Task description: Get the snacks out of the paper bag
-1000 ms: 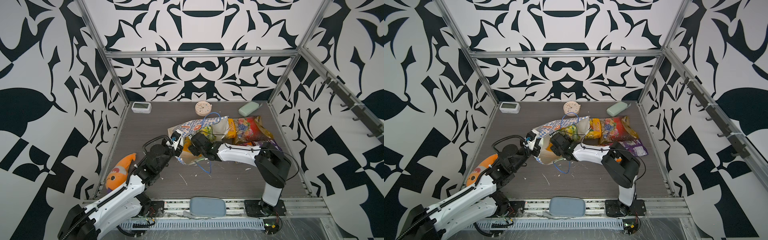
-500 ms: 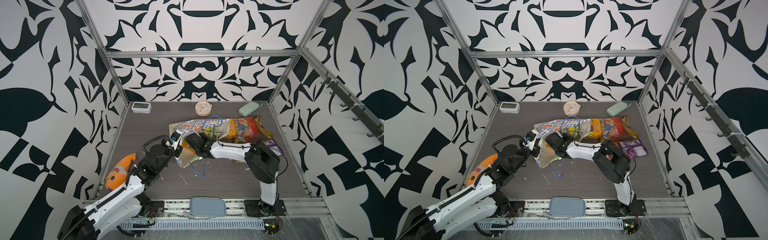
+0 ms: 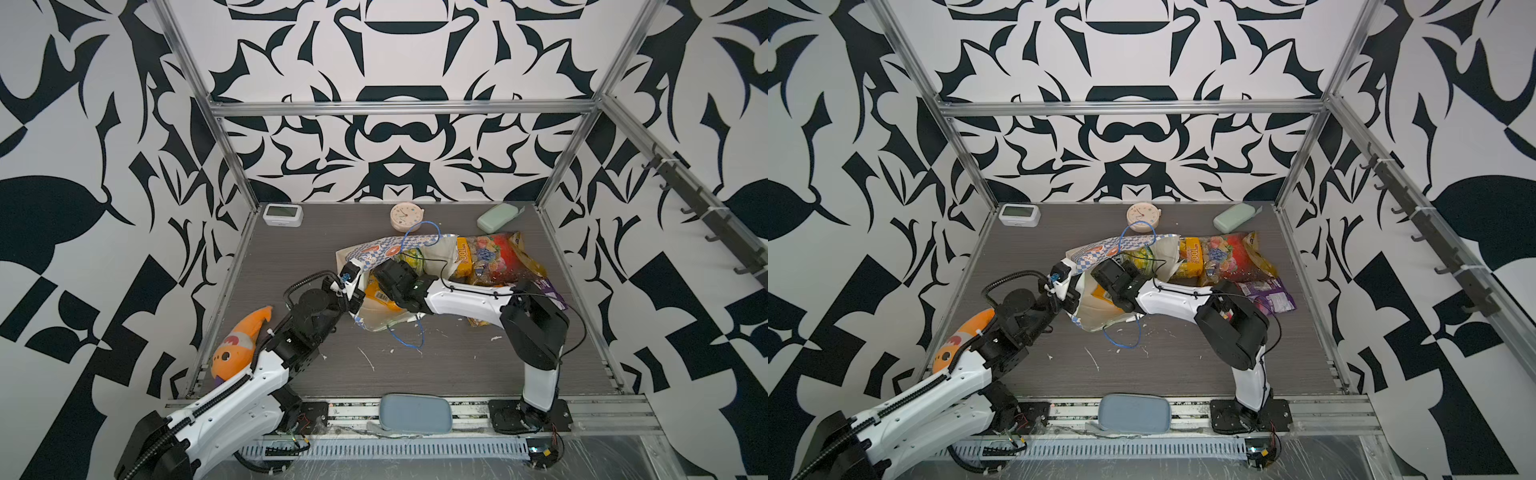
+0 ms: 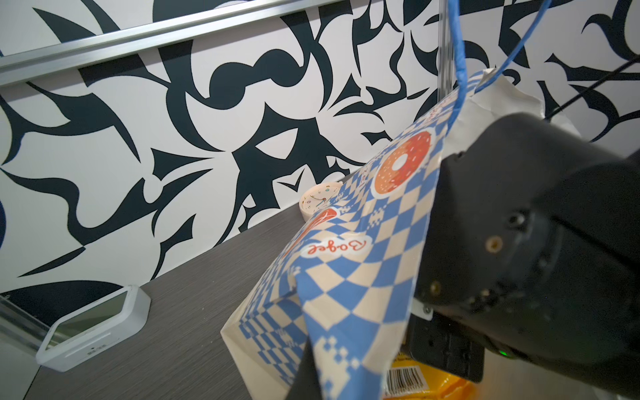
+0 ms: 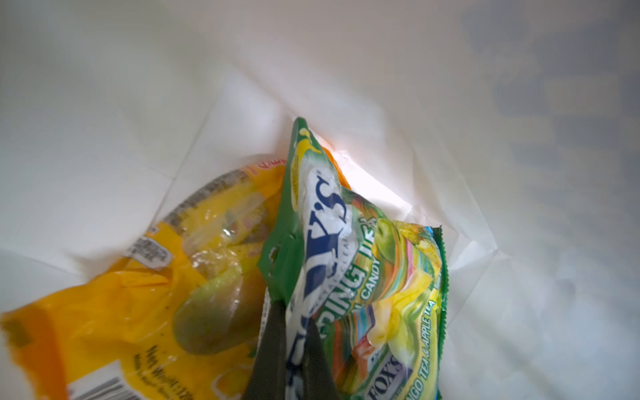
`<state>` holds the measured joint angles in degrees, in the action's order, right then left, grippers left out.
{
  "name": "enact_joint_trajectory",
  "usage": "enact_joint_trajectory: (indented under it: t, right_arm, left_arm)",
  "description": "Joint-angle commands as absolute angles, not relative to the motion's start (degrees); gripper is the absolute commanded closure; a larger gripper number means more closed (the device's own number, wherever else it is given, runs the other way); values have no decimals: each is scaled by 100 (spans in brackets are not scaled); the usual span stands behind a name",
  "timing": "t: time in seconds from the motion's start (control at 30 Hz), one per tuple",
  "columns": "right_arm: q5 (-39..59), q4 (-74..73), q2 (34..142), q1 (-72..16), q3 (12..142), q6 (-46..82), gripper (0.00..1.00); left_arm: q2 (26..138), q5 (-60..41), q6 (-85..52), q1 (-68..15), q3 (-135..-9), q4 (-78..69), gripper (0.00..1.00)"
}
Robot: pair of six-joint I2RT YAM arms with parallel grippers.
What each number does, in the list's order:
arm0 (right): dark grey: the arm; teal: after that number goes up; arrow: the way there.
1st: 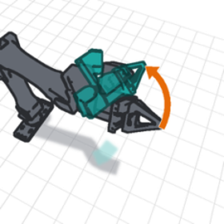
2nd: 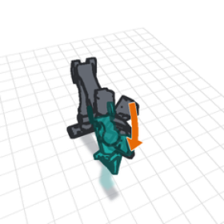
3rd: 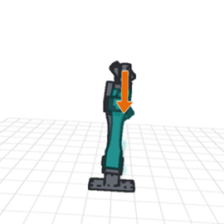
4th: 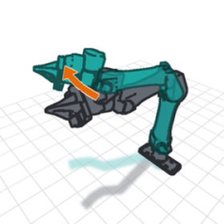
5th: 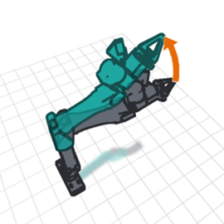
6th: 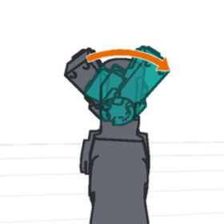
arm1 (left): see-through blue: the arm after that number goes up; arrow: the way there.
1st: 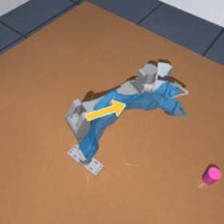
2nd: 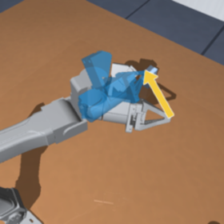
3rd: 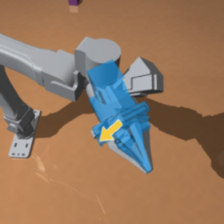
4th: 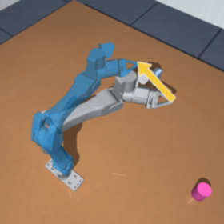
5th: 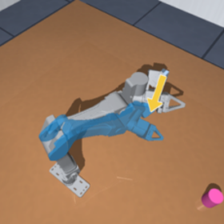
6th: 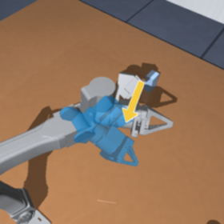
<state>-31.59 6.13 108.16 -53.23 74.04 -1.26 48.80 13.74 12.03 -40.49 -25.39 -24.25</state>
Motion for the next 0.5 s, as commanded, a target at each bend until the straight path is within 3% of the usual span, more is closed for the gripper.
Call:
enact_joint_trajectory:
  t: [0.0, 0.47]
  right_arm:
    - [-2768, 134, 10311, -5302, 7471, -95, 100]
    - [-1532, -353, 9622, -5182, 7009, -54, 100]
  left_arm:
    - [4947, 1286, 1187, -4069, -2704, -2505, 100]
    - [5036, 1368, 1178, -4069, -2777, -2532, 100]
